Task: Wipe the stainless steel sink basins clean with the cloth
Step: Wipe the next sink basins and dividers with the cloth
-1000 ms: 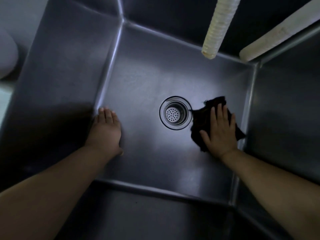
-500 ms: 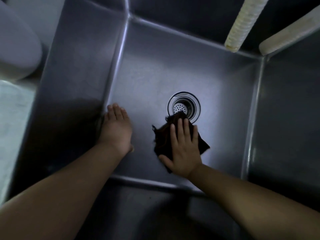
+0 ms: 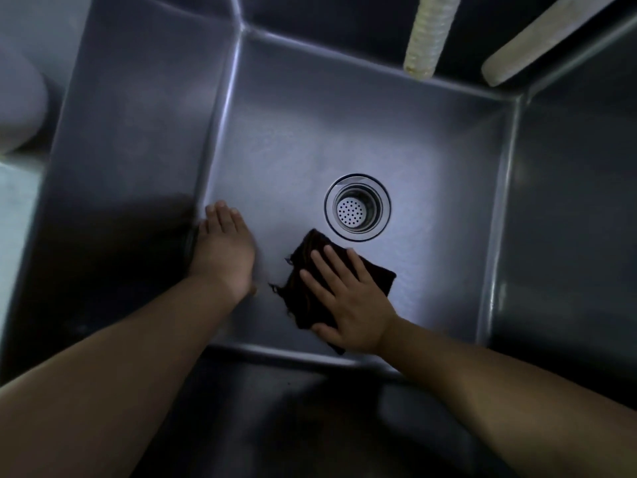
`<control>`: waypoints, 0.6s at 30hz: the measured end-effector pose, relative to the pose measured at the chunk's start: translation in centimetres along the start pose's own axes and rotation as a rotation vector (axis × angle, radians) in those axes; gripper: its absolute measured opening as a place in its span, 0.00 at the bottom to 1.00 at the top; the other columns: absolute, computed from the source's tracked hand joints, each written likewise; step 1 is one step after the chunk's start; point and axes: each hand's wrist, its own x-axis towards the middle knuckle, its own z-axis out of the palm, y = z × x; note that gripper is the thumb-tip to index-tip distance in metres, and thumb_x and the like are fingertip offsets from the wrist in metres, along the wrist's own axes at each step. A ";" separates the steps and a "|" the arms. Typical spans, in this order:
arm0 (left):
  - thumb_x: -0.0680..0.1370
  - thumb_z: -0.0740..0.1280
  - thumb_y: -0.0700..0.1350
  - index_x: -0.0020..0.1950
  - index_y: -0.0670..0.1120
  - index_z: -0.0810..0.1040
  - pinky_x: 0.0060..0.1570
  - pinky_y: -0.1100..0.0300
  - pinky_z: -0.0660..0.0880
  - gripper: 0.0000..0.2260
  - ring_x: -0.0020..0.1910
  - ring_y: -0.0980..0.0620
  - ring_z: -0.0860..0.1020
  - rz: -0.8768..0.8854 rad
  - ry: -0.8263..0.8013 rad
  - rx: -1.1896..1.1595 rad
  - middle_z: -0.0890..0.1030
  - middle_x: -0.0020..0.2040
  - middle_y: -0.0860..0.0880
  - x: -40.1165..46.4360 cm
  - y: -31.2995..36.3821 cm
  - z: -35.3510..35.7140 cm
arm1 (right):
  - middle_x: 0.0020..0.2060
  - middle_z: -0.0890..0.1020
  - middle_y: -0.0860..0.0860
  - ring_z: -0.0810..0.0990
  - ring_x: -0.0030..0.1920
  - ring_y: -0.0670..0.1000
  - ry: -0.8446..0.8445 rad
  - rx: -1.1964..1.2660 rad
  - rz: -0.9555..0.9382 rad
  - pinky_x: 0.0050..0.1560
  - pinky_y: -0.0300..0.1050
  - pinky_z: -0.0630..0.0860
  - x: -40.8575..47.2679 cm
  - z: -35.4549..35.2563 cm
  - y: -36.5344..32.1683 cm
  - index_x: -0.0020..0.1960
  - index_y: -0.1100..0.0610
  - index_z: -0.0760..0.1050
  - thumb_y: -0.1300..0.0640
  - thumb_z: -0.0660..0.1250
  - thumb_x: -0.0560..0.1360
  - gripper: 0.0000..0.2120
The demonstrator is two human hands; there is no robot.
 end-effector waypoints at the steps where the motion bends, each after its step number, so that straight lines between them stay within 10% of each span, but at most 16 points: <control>1: 0.65 0.75 0.60 0.74 0.30 0.41 0.74 0.46 0.51 0.58 0.75 0.33 0.48 -0.004 -0.007 0.015 0.46 0.75 0.30 0.0 0.2 -0.2 | 0.75 0.56 0.60 0.50 0.76 0.63 0.006 -0.006 -0.010 0.72 0.66 0.49 -1.0 0.1 0.8 0.76 0.56 0.58 0.37 0.60 0.71 0.39; 18: 0.70 0.71 0.59 0.76 0.38 0.39 0.72 0.39 0.44 0.52 0.76 0.39 0.42 0.229 0.134 0.049 0.41 0.77 0.37 0.3 7.4 -2.2 | 0.77 0.50 0.59 0.47 0.77 0.59 0.059 -0.073 0.512 0.74 0.60 0.44 3.5 -4.6 21.6 0.78 0.55 0.48 0.36 0.49 0.73 0.39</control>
